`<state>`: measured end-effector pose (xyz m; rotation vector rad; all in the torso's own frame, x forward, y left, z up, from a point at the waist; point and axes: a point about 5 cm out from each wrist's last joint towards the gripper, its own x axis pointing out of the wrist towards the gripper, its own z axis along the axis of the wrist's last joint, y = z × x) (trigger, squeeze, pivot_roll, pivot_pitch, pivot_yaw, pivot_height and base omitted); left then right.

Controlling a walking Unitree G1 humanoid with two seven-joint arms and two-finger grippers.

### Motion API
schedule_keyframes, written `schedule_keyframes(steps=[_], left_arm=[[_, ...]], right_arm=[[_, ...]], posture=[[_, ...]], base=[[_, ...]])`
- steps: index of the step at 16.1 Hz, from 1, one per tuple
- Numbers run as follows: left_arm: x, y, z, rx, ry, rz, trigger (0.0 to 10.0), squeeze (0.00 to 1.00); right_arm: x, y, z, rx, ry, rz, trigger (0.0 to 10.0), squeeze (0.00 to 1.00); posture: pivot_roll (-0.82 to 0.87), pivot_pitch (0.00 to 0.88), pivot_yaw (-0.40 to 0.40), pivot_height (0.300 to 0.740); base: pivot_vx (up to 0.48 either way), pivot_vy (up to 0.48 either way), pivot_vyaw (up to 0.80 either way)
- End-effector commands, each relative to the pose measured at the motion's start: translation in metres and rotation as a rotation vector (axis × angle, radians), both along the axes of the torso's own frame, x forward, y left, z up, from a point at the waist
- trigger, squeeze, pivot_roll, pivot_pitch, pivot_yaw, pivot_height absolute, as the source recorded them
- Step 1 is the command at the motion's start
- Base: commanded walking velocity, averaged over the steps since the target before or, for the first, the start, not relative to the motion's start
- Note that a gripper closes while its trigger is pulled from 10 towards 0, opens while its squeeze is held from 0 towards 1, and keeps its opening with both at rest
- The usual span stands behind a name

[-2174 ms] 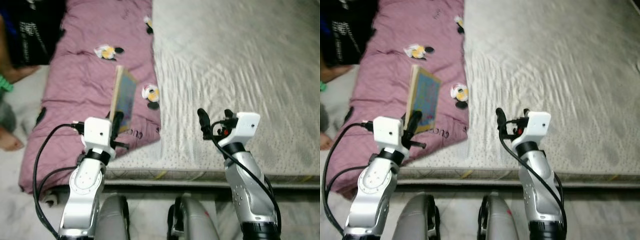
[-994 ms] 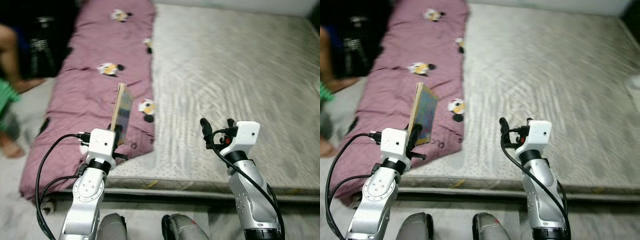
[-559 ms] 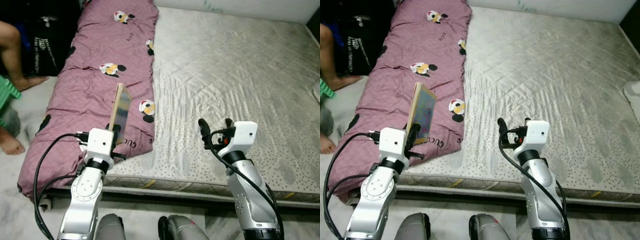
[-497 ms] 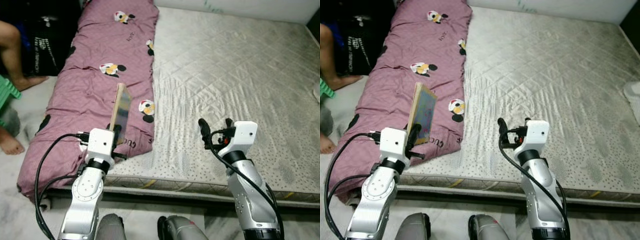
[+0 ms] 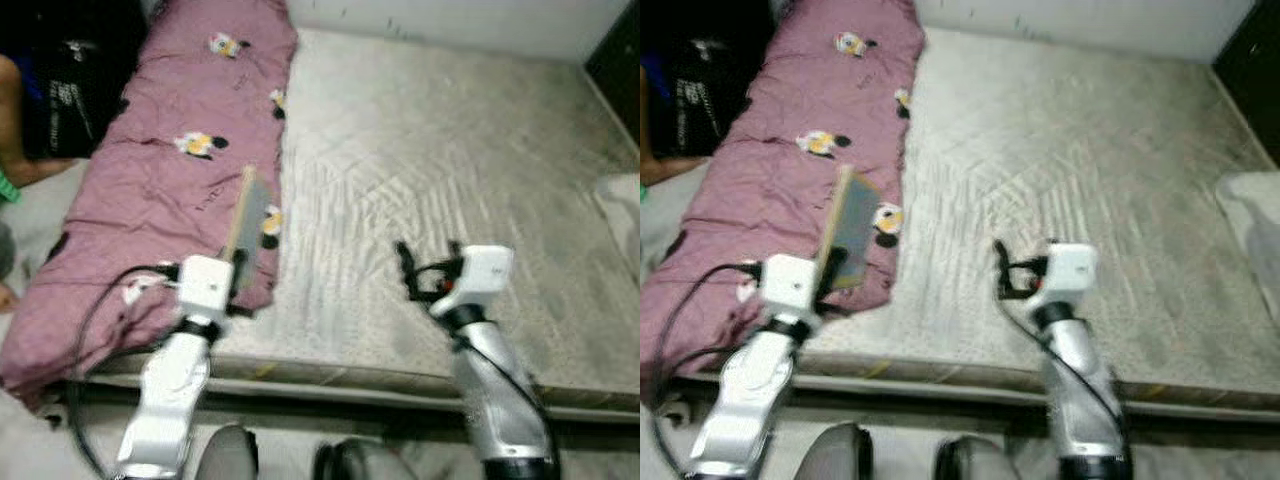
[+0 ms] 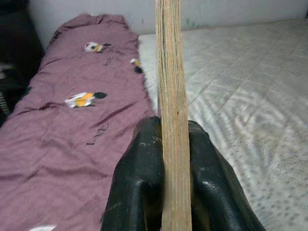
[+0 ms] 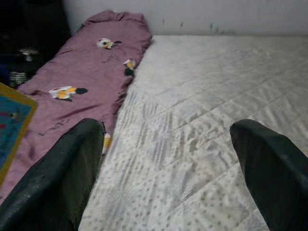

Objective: Clean up the room

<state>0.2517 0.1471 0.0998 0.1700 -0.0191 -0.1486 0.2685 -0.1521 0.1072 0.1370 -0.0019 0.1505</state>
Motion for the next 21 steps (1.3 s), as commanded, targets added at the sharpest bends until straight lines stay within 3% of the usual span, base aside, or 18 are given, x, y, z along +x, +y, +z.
schedule_keyframes(steps=[1, 14, 15, 21], left_arm=[[0.0009, -0.0065, 0.0079, -0.020, -0.042, -0.019, 10.0, 0.00], [0.0014, -0.0090, 0.0076, -0.033, -0.045, -0.021, 10.0, 0.00], [0.0019, -0.0088, 0.0082, -0.094, -0.043, -0.020, 10.0, 0.00], [0.0018, -0.0109, 0.0125, -0.100, -0.065, -0.071, 10.0, 0.00]], right_arm=[[-0.0017, -0.0112, -0.0009, -0.019, 0.005, -0.033, 10.0, 0.00], [-0.0016, -0.0134, -0.0023, -0.040, 0.007, -0.027, 10.0, 0.00], [-0.0015, -0.0135, -0.0023, -0.041, 0.007, -0.027, 10.0, 0.00], [-0.0017, -0.0145, -0.0028, -0.052, 0.006, -0.029, 10.0, 0.00]], posture=[[0.03, 0.144, -0.055, 0.740], [0.03, 0.142, -0.064, 0.740], [0.03, 0.142, -0.064, 0.740], [0.02, 0.146, -0.064, 0.740]], base=[[0.000, -0.345, 0.00], [0.000, -0.343, -0.08], [0.000, 0.000, 0.00], [0.084, 0.000, 0.00]])
